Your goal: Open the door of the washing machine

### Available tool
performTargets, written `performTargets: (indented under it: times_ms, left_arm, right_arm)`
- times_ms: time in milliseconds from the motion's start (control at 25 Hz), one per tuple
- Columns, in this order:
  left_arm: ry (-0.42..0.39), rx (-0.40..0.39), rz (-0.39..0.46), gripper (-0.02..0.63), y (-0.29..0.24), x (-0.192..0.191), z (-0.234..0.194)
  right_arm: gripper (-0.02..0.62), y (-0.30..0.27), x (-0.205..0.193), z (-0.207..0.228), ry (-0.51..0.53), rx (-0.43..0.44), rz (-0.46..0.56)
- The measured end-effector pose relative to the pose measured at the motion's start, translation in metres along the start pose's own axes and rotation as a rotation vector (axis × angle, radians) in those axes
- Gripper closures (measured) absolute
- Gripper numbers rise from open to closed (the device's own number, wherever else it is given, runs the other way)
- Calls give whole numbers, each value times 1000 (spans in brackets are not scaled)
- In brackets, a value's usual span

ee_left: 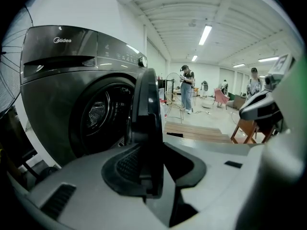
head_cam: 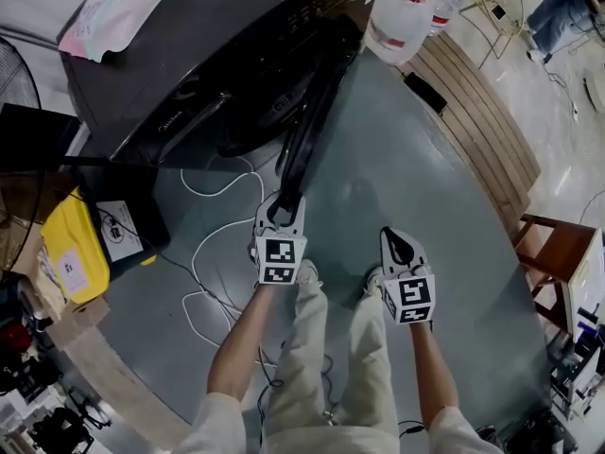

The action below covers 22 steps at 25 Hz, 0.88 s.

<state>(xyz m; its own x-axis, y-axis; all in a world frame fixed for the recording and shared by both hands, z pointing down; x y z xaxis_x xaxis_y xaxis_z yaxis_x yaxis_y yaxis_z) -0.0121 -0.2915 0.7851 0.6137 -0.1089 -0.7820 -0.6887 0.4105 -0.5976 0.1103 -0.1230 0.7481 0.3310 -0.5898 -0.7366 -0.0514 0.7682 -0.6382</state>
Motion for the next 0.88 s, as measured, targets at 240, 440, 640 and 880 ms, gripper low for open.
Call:
performTargets:
  times_ms: [240,440,640,880]
  left_arm:
    - [9,-34,0,479,-3,13,42]
    - [15,-44,-9,479,-6,24,76]
    - [19,-78,-10,479,-14,37,114]
    - [-32,-153,1,472,-29,60,166]
  right_arm:
    - [597,25,-7,32,-23,-34,17]
    - [597,46,-16,62,-62,-71,29]
    - [597,66,-26,89,-88,-97,34]
    - [597,88,-31,124,-121,-137,51]
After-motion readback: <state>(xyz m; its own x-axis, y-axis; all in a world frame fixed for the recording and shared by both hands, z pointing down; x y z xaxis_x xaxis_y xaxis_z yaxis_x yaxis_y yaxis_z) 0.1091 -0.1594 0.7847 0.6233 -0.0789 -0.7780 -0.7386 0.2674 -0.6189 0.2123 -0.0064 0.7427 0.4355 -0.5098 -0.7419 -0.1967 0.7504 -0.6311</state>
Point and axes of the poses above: the fingertips, and each gripper's own axes: y backward along the fingers, z to its right, x out of its top, the point moved 1 cm from there along y, backward along the fingers, and after that the axes turned 12 degrees about -y, right-handed, at the moved point
